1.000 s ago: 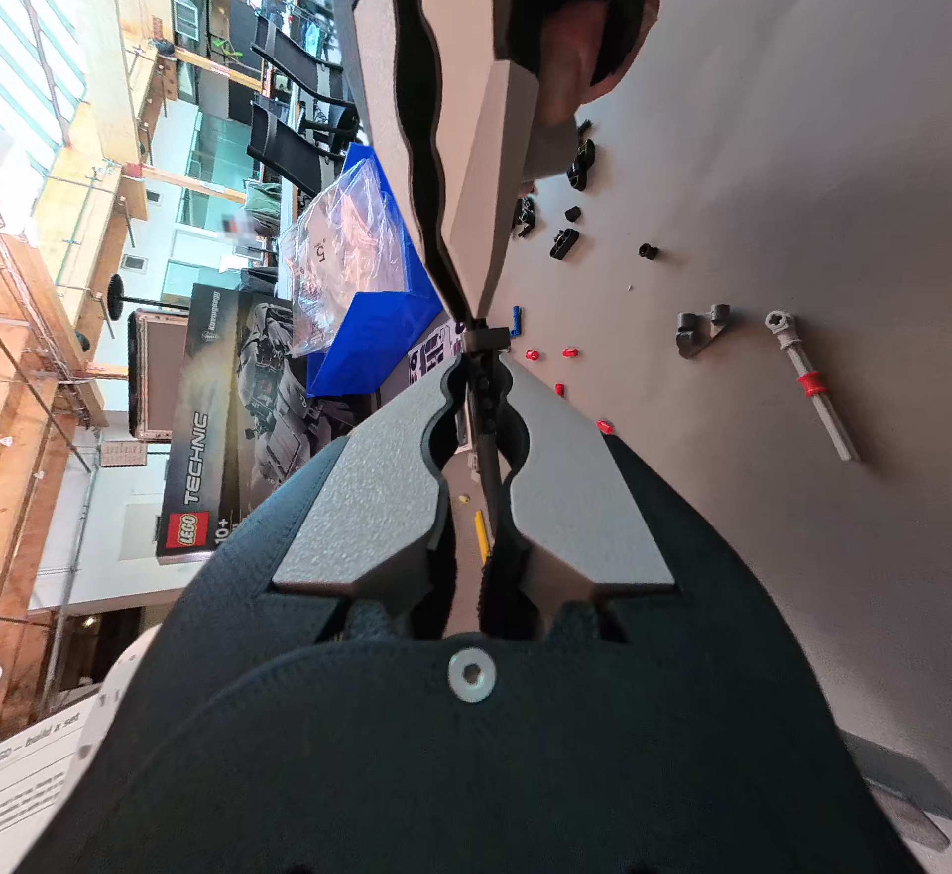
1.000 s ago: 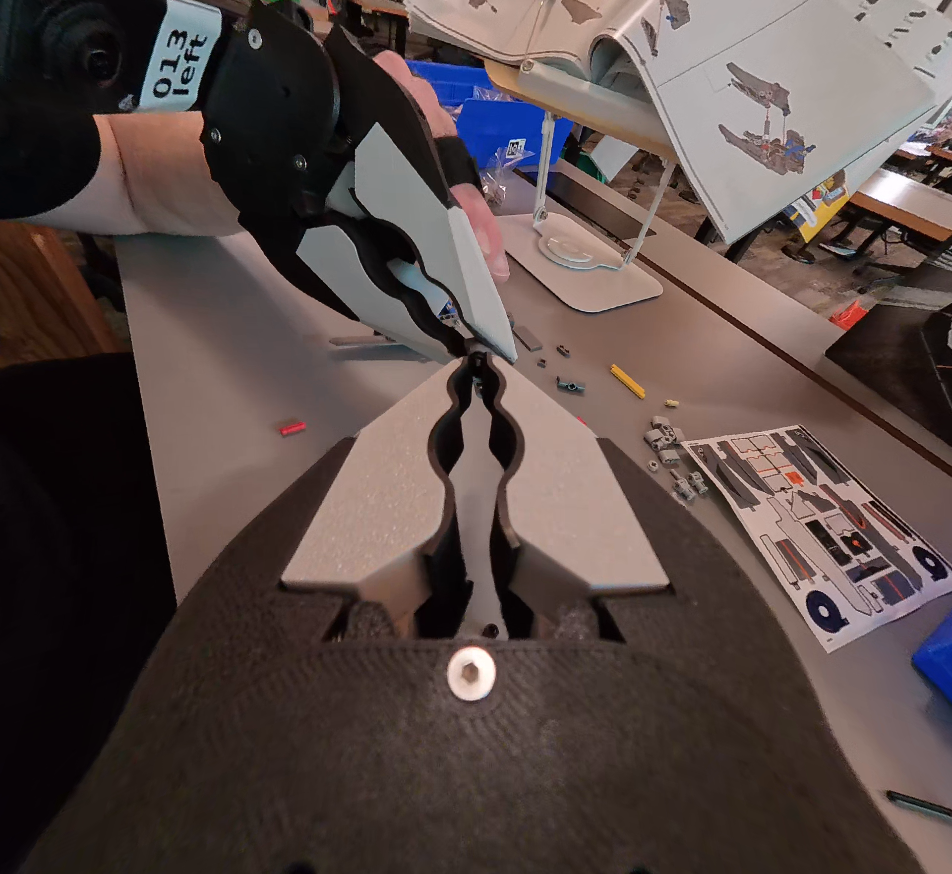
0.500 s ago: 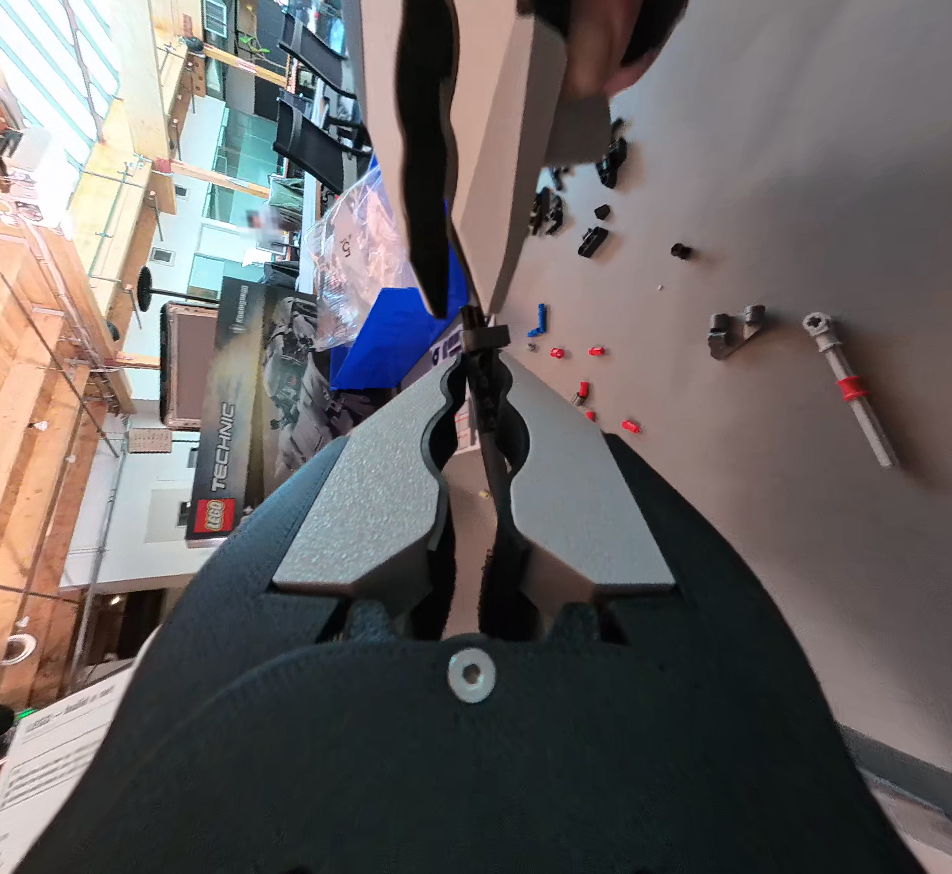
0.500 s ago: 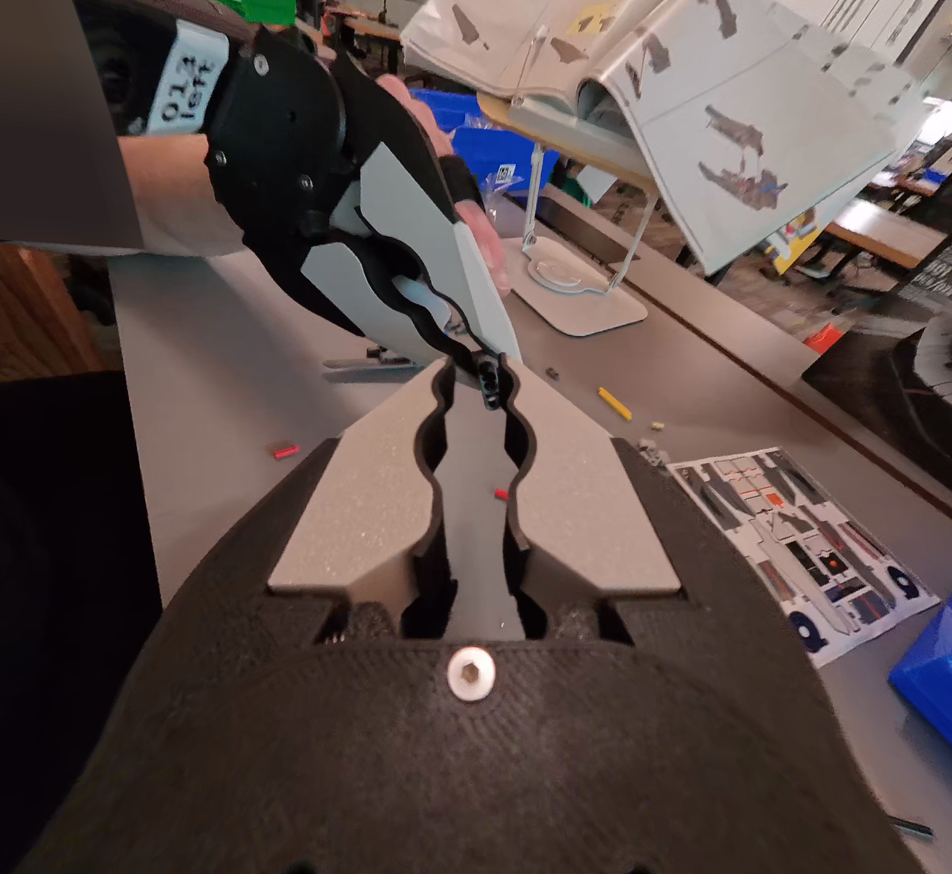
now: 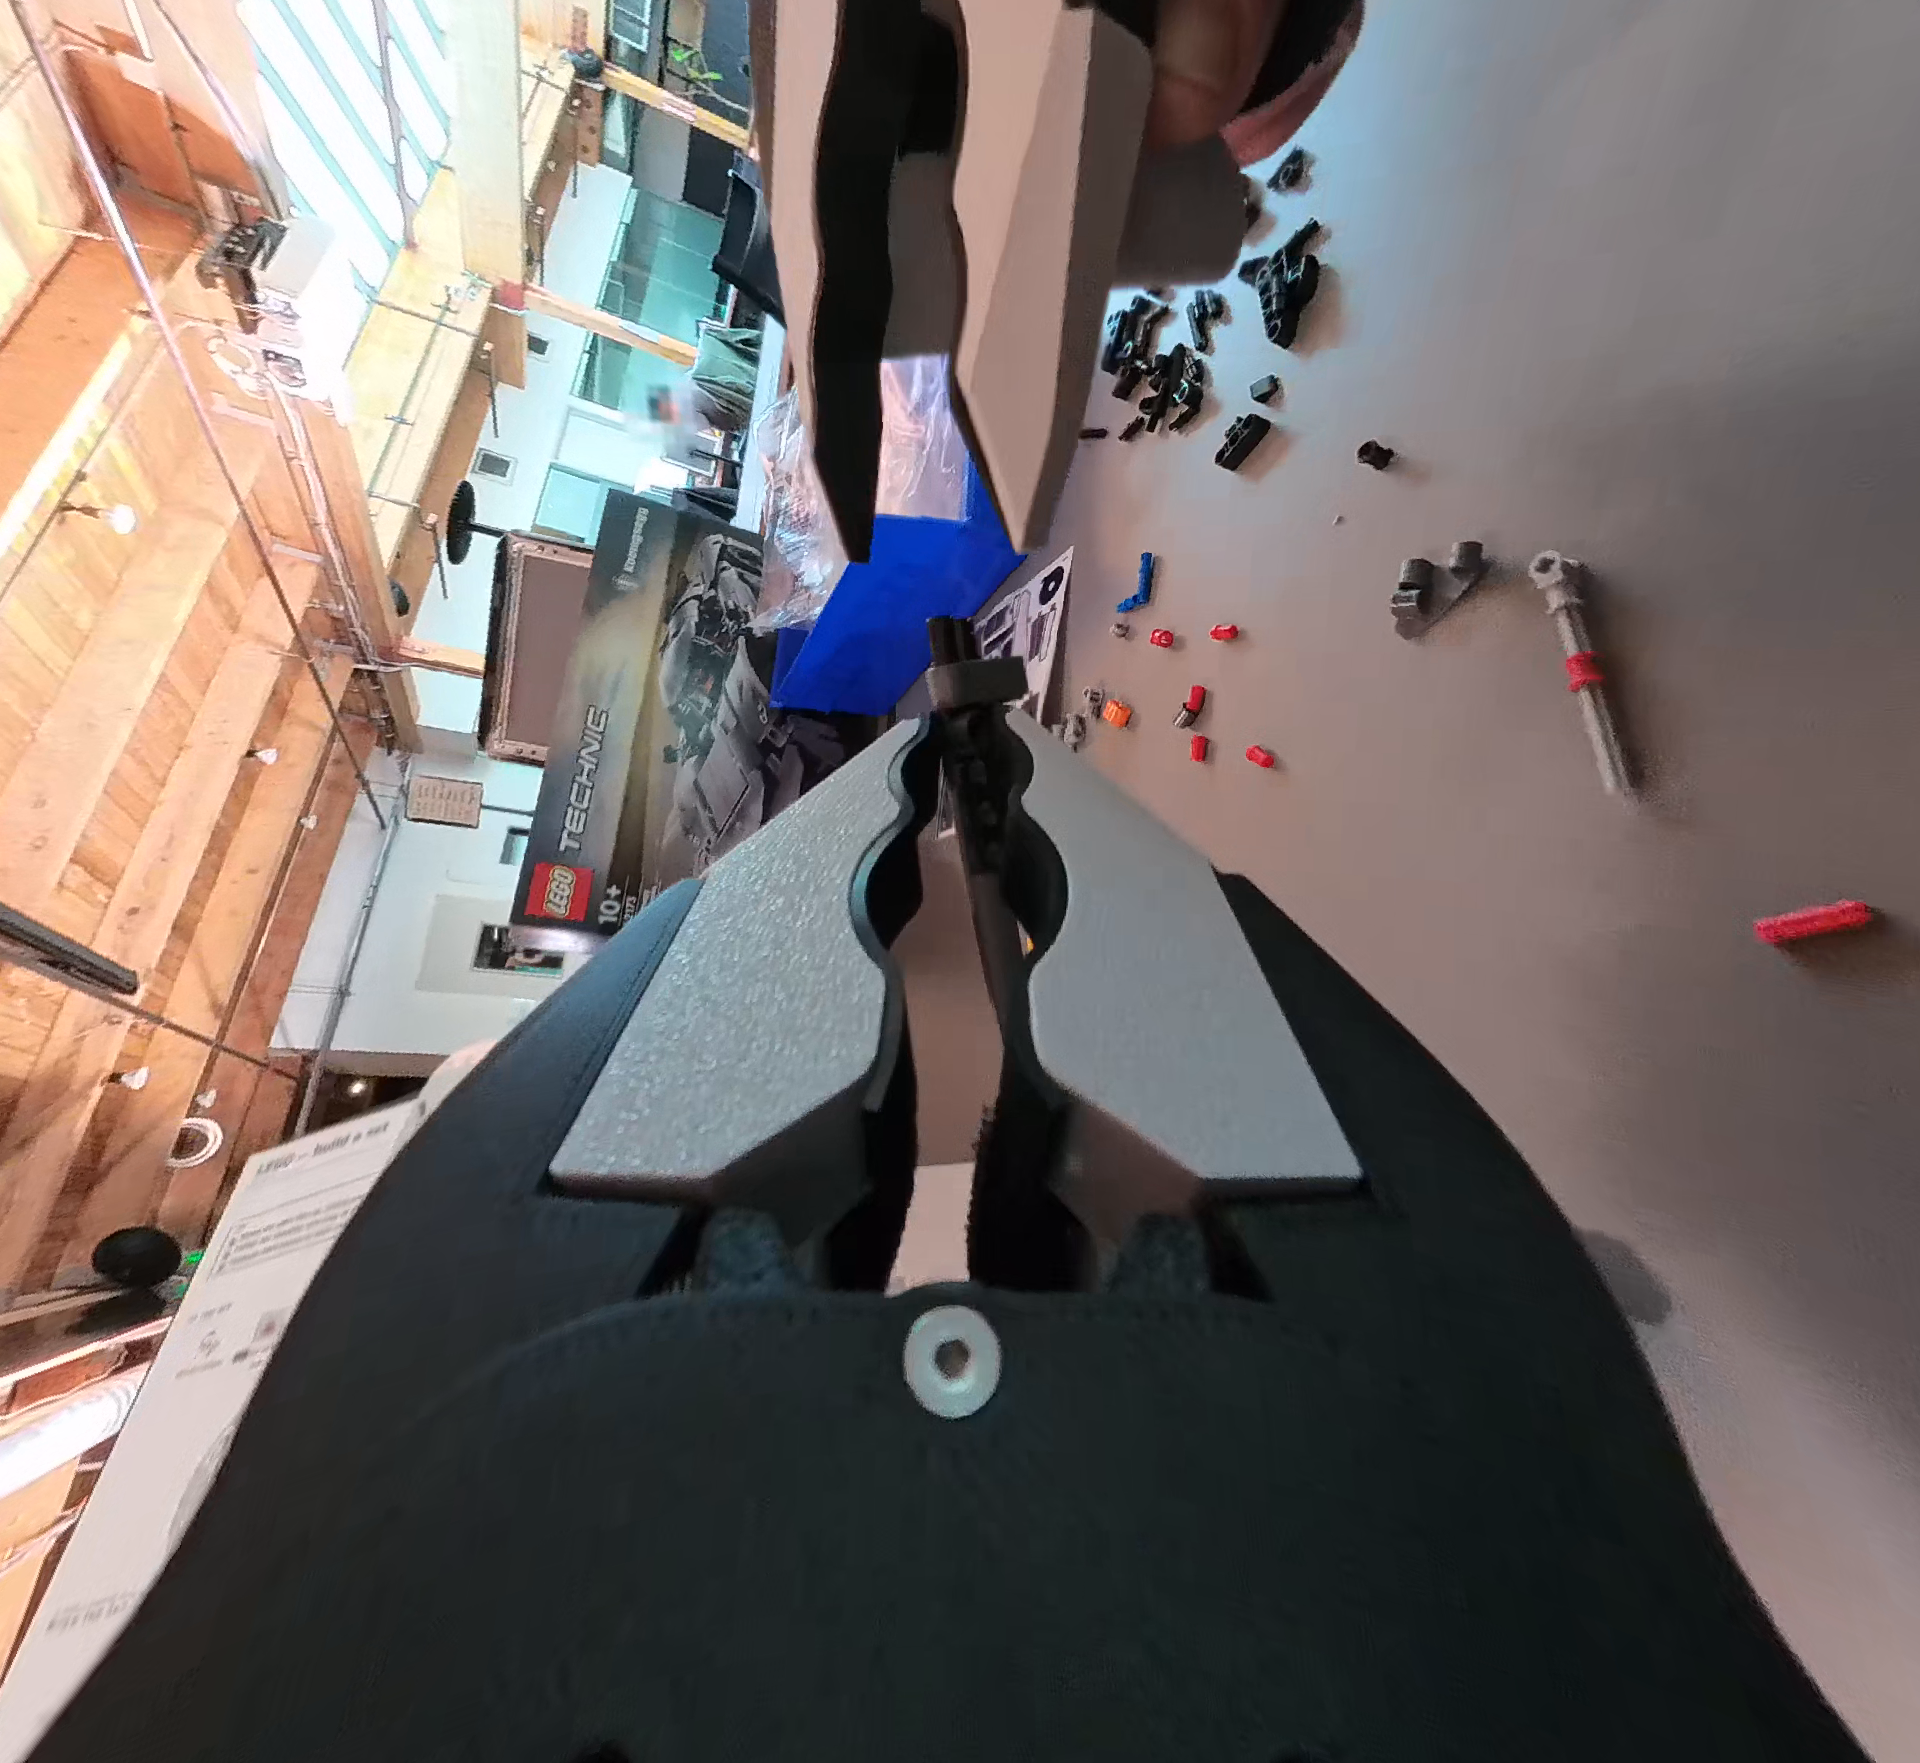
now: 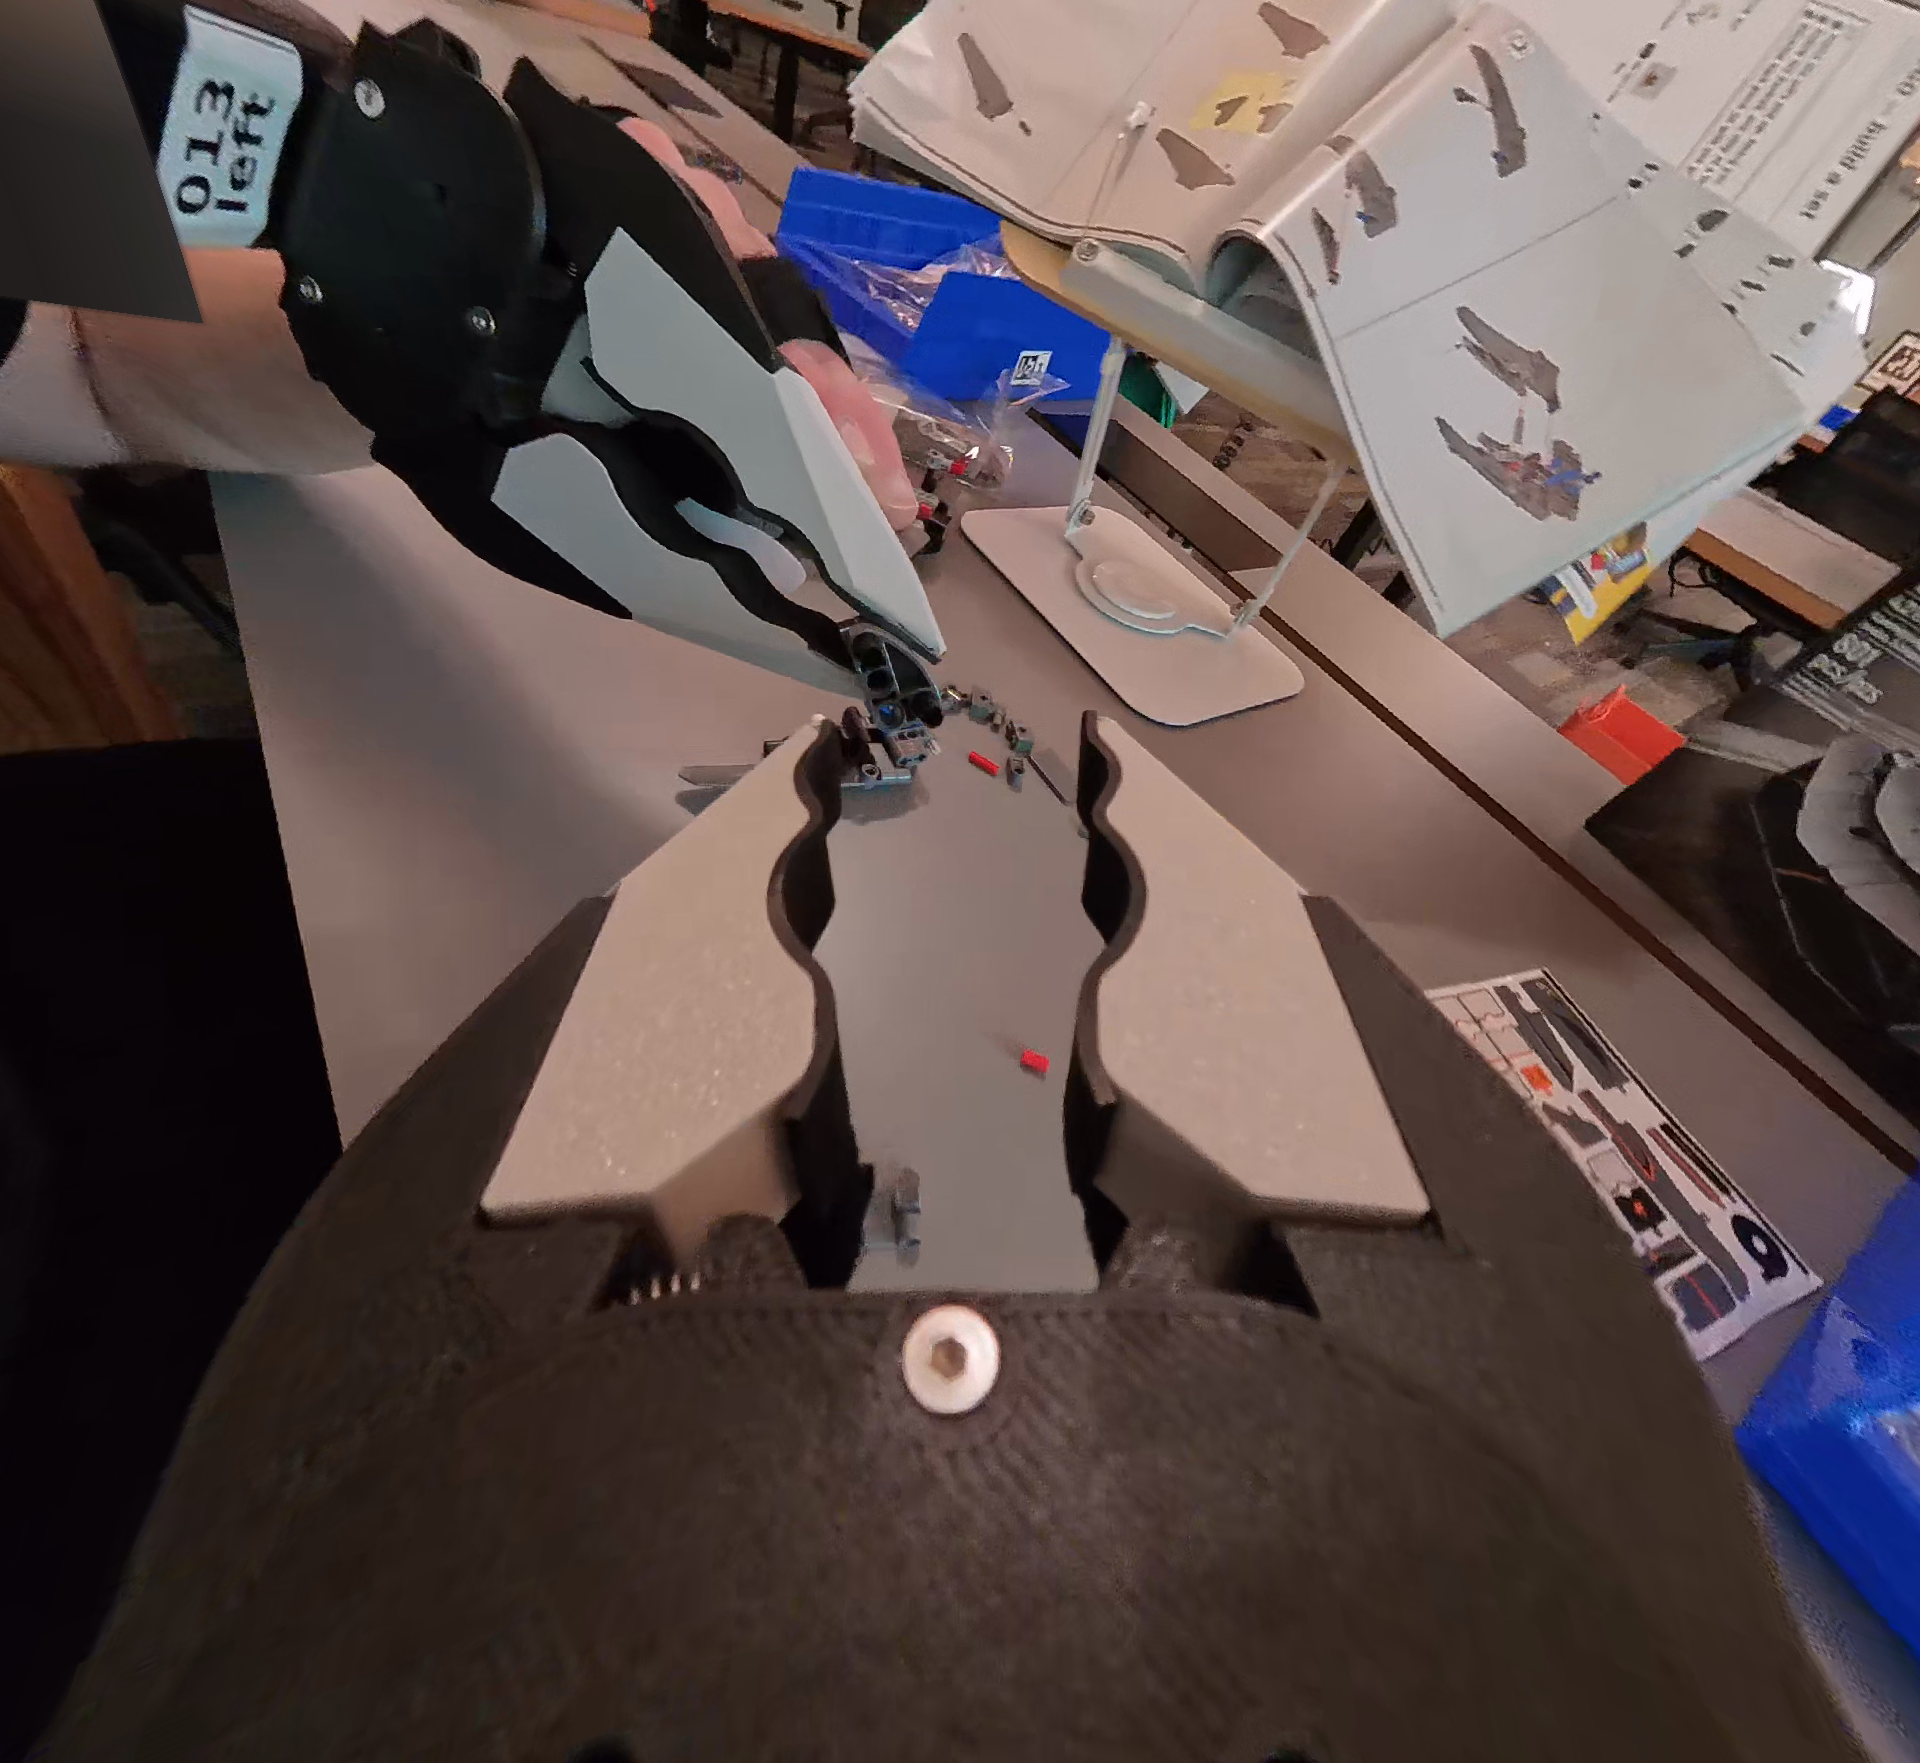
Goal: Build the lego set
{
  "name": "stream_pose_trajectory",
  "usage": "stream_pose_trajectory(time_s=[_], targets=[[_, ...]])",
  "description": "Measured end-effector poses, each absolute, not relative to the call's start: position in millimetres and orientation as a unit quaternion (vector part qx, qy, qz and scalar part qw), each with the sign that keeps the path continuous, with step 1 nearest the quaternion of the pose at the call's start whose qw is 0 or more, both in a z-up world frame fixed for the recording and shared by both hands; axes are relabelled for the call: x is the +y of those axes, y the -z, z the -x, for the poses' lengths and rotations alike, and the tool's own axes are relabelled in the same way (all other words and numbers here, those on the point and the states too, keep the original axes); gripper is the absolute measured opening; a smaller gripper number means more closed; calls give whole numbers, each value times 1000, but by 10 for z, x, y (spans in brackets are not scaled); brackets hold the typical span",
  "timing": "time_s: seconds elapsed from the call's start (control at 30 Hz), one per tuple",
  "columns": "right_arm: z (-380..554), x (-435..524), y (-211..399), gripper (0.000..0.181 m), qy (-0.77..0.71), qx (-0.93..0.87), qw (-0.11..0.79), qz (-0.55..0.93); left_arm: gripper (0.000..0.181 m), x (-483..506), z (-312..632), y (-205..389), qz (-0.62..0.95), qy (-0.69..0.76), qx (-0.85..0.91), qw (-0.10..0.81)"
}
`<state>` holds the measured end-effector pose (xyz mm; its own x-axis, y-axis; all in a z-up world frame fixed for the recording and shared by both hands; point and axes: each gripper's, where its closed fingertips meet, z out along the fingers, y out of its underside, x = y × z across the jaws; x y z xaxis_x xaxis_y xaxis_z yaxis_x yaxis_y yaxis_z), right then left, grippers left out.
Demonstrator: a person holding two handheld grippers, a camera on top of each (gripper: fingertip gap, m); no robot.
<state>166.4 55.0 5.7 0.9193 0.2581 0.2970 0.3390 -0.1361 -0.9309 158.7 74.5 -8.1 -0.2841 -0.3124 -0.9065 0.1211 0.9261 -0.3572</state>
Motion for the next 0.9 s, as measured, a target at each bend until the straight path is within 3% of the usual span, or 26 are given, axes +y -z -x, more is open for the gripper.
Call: stream_pose_trajectory(time_s=[0.9], targets=[[-1304,1058,140,41,50,-232,596,767,6,1384,-659,921,91,60,817,566]])
